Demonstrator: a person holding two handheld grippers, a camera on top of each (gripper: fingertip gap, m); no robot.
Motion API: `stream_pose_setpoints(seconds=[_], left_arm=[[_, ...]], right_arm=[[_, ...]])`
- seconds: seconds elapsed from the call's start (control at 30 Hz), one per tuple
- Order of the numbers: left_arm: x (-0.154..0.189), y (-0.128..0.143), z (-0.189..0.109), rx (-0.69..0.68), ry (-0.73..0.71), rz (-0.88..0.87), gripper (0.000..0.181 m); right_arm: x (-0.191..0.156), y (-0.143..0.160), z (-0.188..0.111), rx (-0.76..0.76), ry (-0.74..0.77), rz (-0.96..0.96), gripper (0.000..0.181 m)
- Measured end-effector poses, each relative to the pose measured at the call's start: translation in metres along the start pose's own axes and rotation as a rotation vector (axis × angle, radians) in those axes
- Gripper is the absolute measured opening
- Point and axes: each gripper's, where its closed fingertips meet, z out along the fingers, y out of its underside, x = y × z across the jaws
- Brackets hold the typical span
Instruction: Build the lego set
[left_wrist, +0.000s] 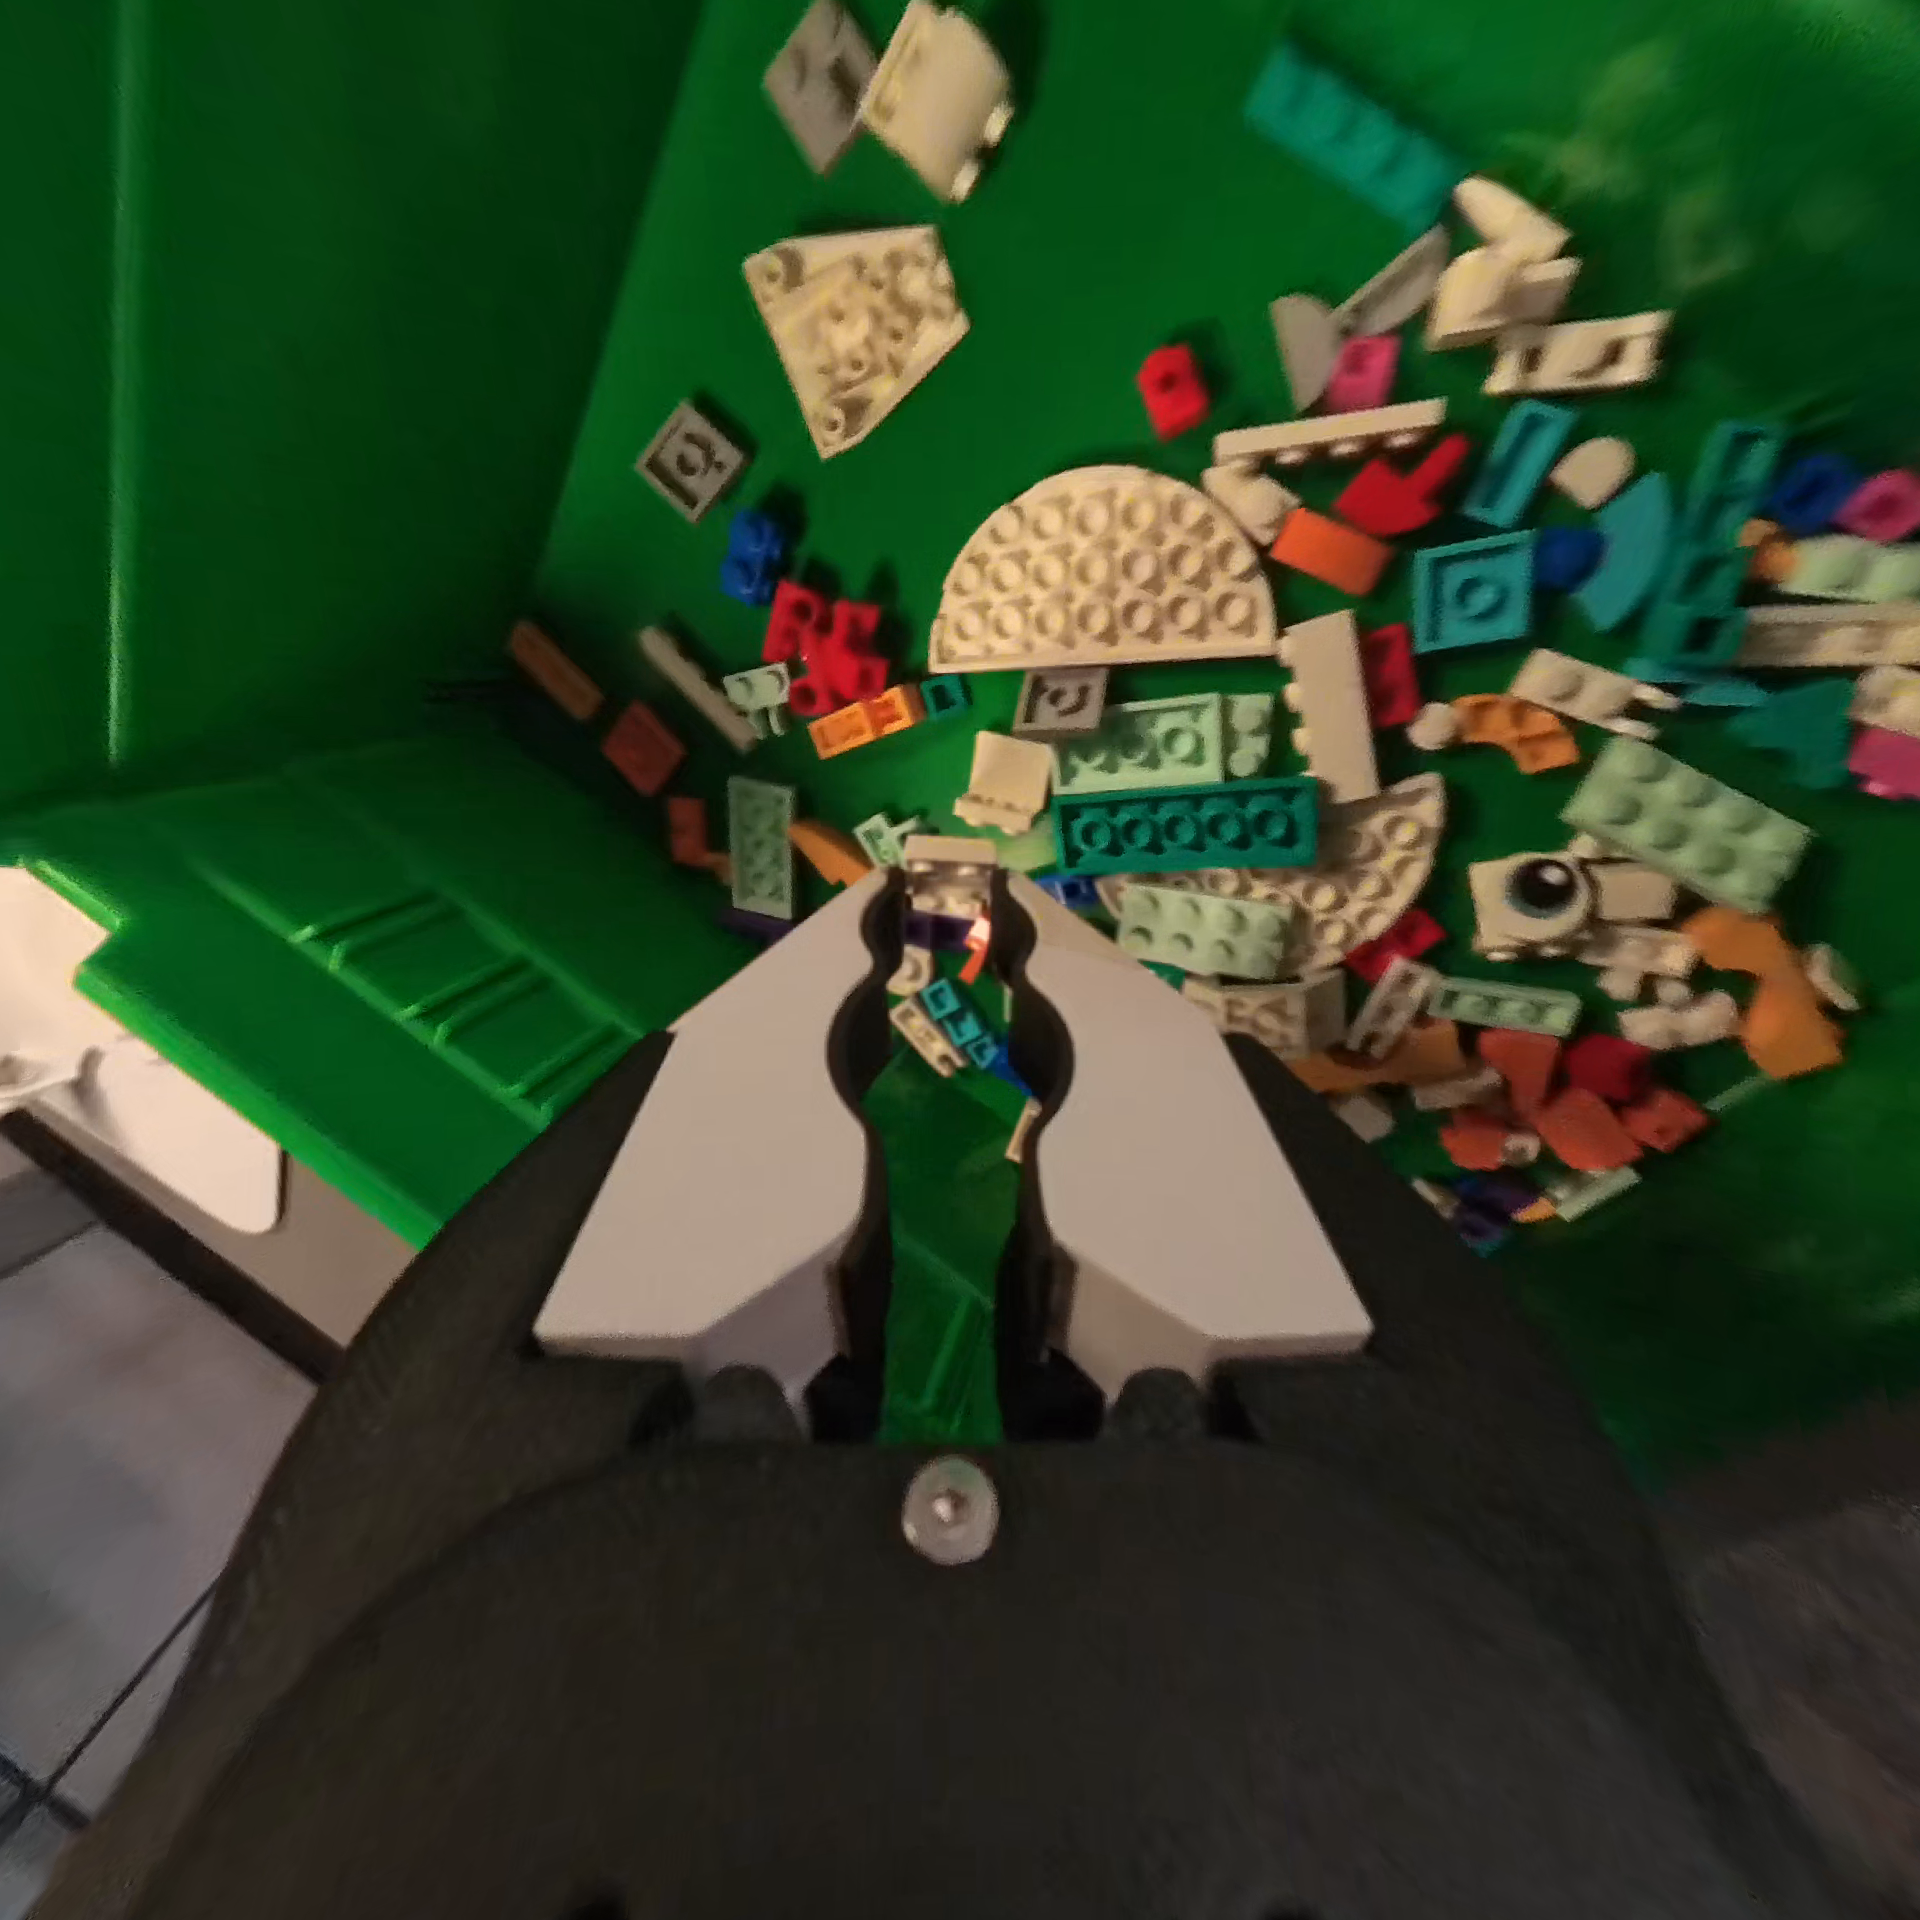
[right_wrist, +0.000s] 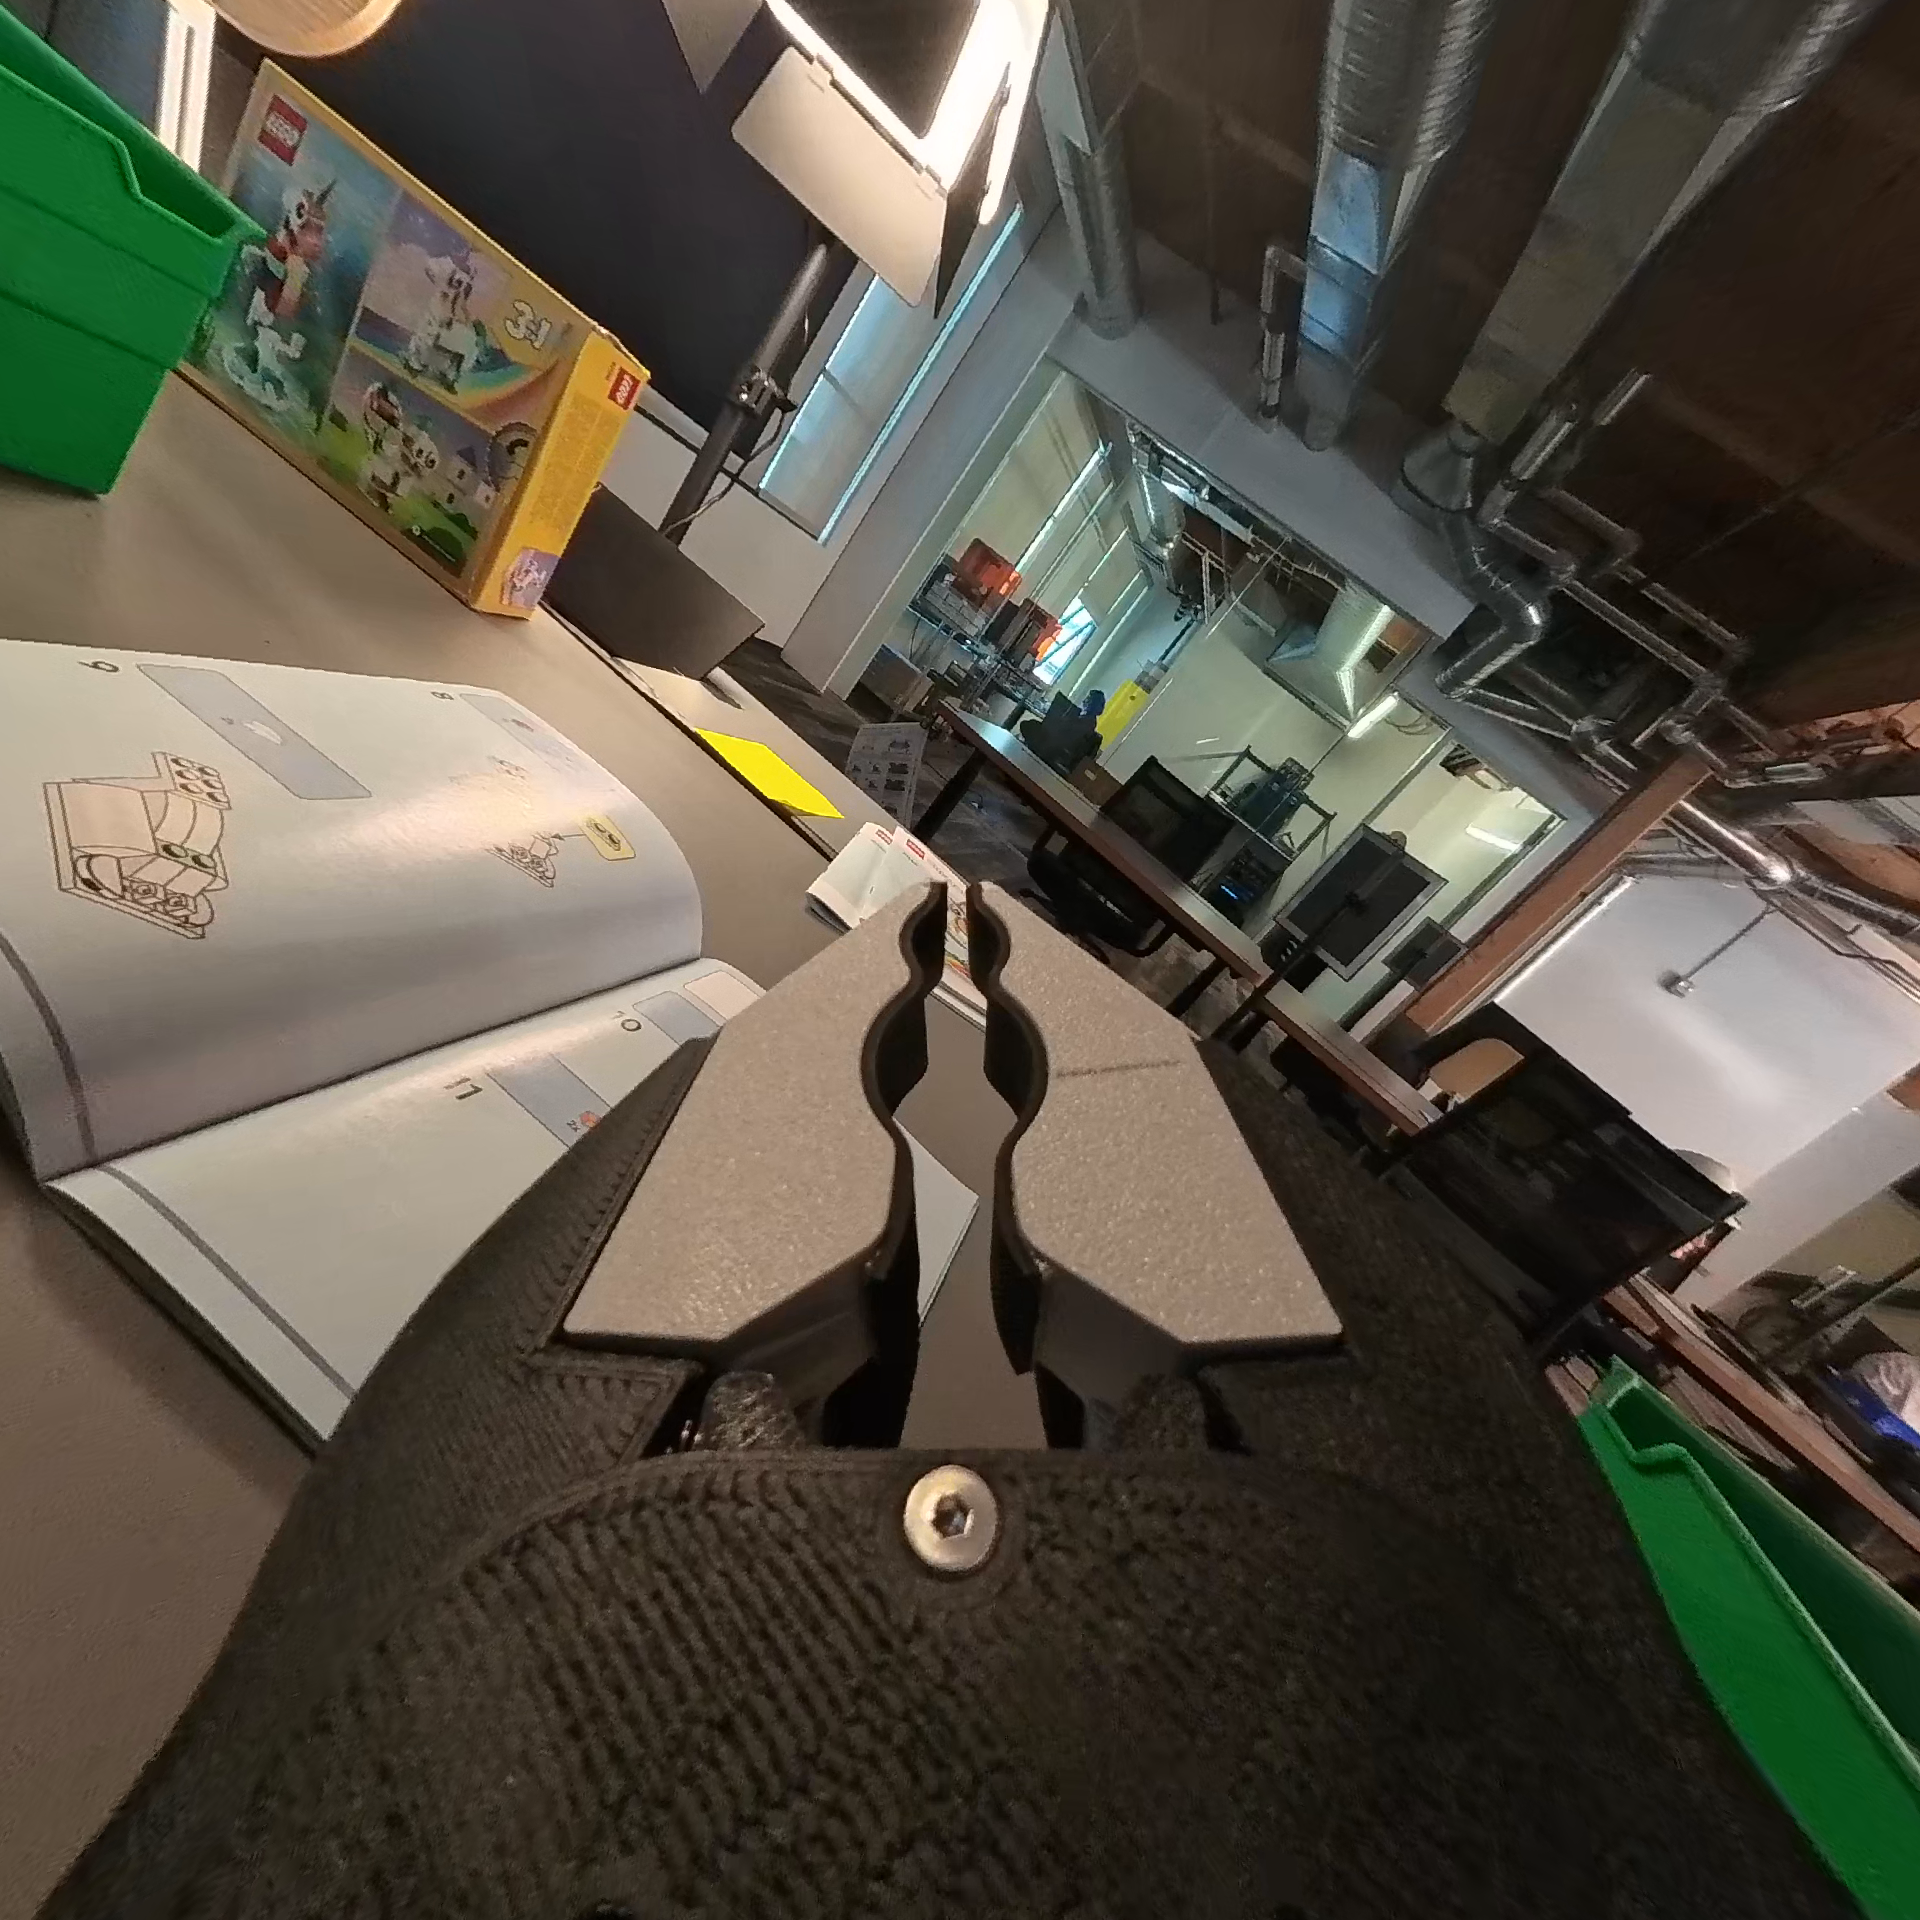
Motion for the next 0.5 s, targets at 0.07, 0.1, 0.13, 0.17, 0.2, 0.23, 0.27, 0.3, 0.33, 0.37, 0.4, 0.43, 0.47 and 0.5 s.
stream_pose_setpoints(seconds=[0.07, 0.1, 0.13, 0.17, 0.2, 0.23, 0.27, 0.3, 0.33, 0.37, 0.4, 0.43, 0.47, 0.5], left_arm=[[-0.002, -0.001, 0.008, -0.020, 0.007, -0.036, 0.015], [-0.003, -0.003, 0.011, -0.018, 0.012, -0.063, 0.015], [-0.005, -0.007, 0.015, -0.011, 0.018, -0.088, 0.016], [-0.008, -0.009, 0.017, -0.009, 0.013, -0.110, 0.016], [-0.013, -0.012, 0.018, -0.001, 0.002, -0.125, 0.016], [-0.014, -0.016, 0.019, 0.018, 0.012, -0.139, 0.017], [-0.015, -0.021, 0.018, 0.041, 0.025, -0.159, 0.020], [-0.014, -0.026, 0.017, 0.063, 0.042, -0.174, 0.023], [-0.013, -0.030, 0.015, 0.086, 0.064, -0.180, 0.026], [-0.010, -0.034, 0.012, 0.110, 0.088, -0.184, 0.030], [-0.005, -0.038, 0.009, 0.138, 0.128, -0.188, 0.033], [0.005, -0.043, 0.005, 0.172, 0.201, -0.182, 0.034], [0.021, -0.048, -0.002, 0.216, 0.309, -0.172, 0.035], [0.032, -0.052, -0.008, 0.251, 0.388, -0.185, 0.036]], right_arm=[[0.000, 0.000, 0.000, 0.000, 0.000, 0.000, 0.001], [0.000, 0.000, 0.000, -0.002, 0.001, -0.001, 0.001], [0.000, 0.001, 0.000, -0.004, 0.002, -0.001, 0.001], [0.001, 0.001, 0.000, -0.005, 0.002, 0.000, 0.002], [0.001, 0.001, 0.000, -0.006, 0.003, 0.000, 0.002], [0.001, 0.002, 0.000, -0.007, 0.004, -0.002, 0.001], [0.001, 0.002, 0.000, -0.009, 0.004, -0.002, 0.002], [0.001, 0.002, 0.000, -0.009, 0.004, -0.002, 0.002], [0.001, 0.002, 0.000, -0.009, 0.005, -0.002, 0.001], [0.001, 0.002, 0.000, -0.010, 0.005, -0.002, 0.002], [0.001, 0.002, 0.000, -0.010, 0.005, 0.000, 0.002], [0.001, 0.002, 0.000, -0.010, 0.005, 0.000, 0.002], [0.001, 0.003, 0.001, -0.011, 0.004, 0.001, 0.002], [0.001, 0.003, 0.001, -0.011, 0.003, 0.001, 0.002]])
